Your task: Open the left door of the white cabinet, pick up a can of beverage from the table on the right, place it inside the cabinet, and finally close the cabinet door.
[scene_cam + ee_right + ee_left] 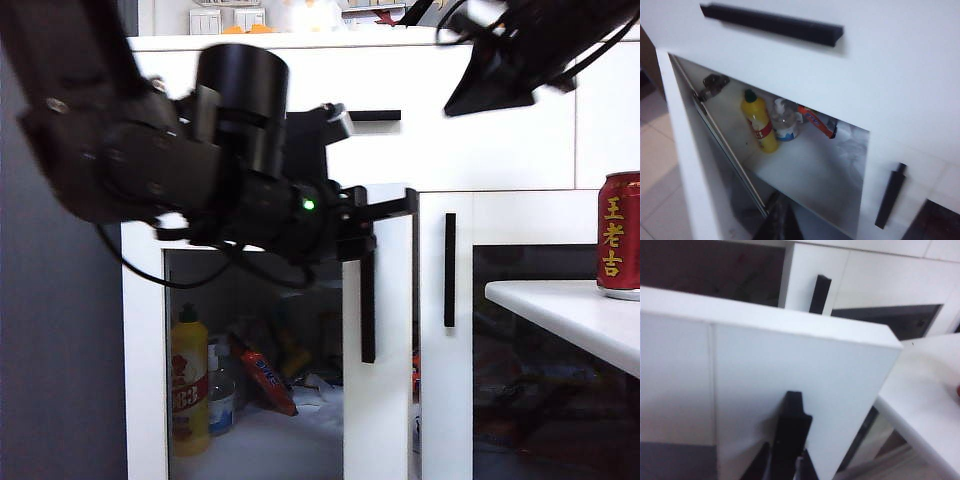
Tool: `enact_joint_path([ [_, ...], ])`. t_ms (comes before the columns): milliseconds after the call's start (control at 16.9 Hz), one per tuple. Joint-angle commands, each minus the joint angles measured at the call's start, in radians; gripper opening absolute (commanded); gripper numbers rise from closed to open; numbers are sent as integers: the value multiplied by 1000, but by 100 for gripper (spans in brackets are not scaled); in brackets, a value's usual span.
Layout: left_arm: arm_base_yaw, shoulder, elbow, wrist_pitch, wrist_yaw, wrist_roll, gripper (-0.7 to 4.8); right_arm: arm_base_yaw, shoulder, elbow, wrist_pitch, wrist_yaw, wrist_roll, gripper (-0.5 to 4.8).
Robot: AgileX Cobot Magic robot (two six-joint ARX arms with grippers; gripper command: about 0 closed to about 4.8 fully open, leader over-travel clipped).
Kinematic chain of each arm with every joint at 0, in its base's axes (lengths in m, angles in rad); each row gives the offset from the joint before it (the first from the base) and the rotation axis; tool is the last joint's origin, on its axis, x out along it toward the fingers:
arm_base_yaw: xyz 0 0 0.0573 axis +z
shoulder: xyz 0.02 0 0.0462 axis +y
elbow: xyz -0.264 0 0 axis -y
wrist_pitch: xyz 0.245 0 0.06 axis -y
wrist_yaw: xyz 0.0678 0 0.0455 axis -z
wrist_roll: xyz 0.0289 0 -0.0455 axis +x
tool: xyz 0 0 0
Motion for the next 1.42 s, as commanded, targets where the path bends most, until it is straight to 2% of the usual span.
enact_joint_path([
  [59, 12, -55, -45, 118, -72, -41, -6, 61, 77, 26, -25, -18, -8, -2],
  [295, 8, -118, -78, 120, -72, -41, -6, 126, 127, 21, -171, -26, -41, -1],
  [590, 6, -220, -157, 118, -65, 4, -5, 139, 126, 21, -198, -173, -43, -2],
  [945, 6, -229, -166, 77, -65, 3, -5, 165, 127, 20, -240, -220, -31, -2],
  [1299, 6, -229, -166, 28, -65, 3, -5, 164, 159, 21, -250, -222, -34, -2],
  [1417, 6, -229, -166, -15, -65, 4, -5, 165, 193, 21, -258, -222, 6, -1],
])
